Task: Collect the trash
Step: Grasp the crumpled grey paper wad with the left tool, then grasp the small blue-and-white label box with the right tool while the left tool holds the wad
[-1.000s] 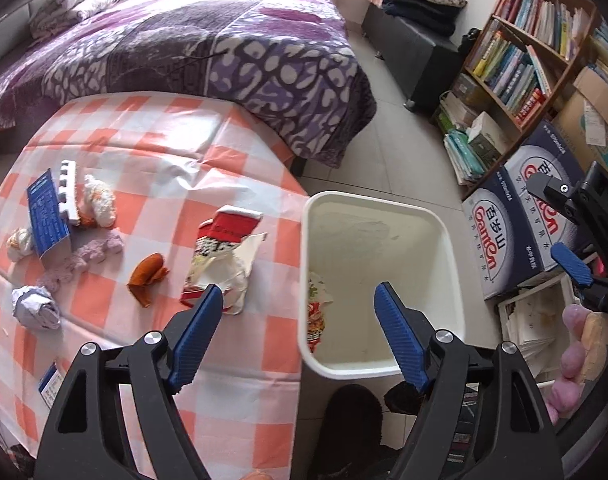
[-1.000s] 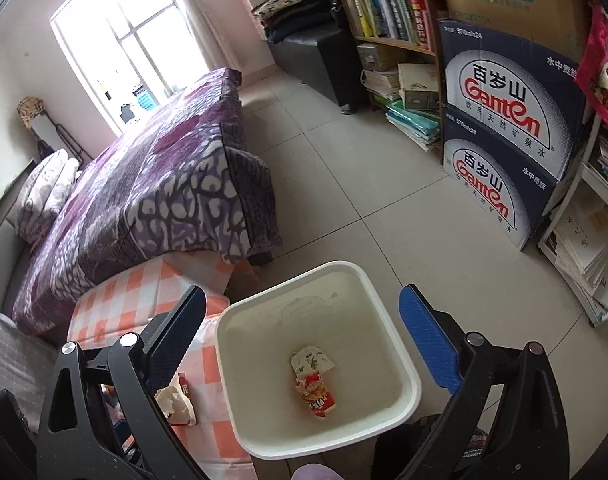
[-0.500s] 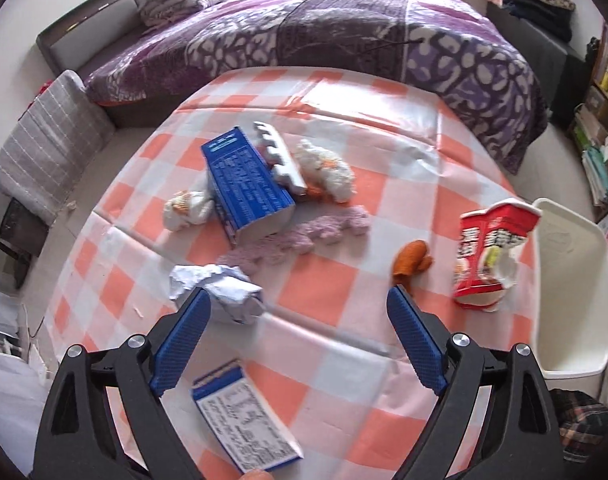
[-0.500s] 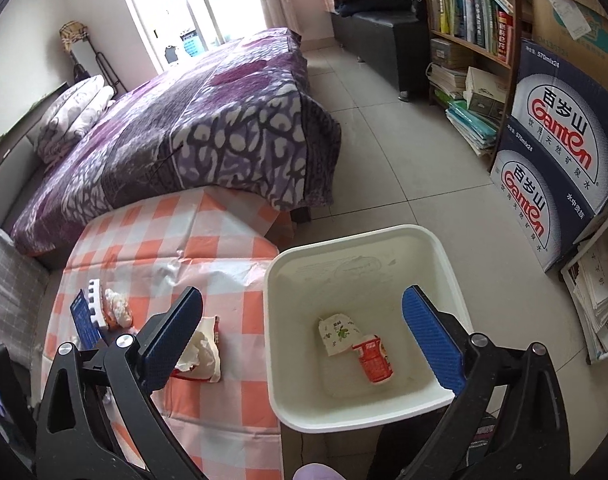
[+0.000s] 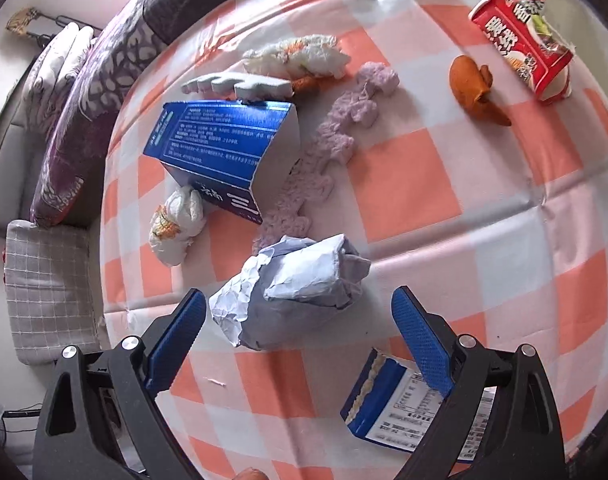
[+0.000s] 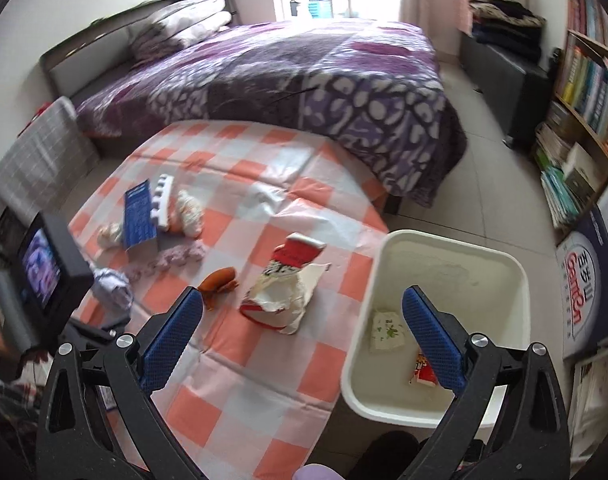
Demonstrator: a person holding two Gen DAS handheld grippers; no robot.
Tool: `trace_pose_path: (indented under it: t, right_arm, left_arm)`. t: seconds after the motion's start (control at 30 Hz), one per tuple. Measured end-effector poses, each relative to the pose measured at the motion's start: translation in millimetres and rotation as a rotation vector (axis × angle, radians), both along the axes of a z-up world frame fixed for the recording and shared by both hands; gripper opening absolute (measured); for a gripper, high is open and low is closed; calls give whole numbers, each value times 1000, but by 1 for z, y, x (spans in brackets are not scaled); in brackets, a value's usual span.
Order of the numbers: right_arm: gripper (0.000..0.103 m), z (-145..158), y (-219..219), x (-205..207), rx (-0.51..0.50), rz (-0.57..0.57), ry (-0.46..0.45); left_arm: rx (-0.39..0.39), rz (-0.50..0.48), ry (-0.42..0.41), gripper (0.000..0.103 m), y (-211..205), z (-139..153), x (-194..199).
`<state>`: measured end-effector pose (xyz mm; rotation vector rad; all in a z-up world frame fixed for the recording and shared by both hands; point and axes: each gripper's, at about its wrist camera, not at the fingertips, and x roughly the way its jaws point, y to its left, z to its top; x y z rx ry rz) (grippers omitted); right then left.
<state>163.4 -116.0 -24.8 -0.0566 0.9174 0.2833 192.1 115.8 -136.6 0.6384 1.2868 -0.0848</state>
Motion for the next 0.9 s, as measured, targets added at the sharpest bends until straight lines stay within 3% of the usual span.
trace_pose_path:
  t: [0.2,0.27,0.4,0.57,0.77,0.9]
  right_arm:
    - [96,-21,73,-26,-92,347,31]
    - [96,-30,94,-35,-115,425,54]
    - [96,-50,130,-48,-135,532,121]
    - [96,-68,157,-55,-103,573,205]
    - [96,-87,172,-58,-82,557,266]
    - [96,-94,185,-58,-88,557,272]
  left_arm:
    - [-133,30,5,91,34,-10,12]
    - [-148,21,1,84,35,-8,12]
    - [-175,-2,-2,81,35,-8,8]
    - [-235,44,-20,78,40,1,1]
    - [-309,171,-85,78,69,21,-3]
    - [-430,277,-94,78,89,36,-9]
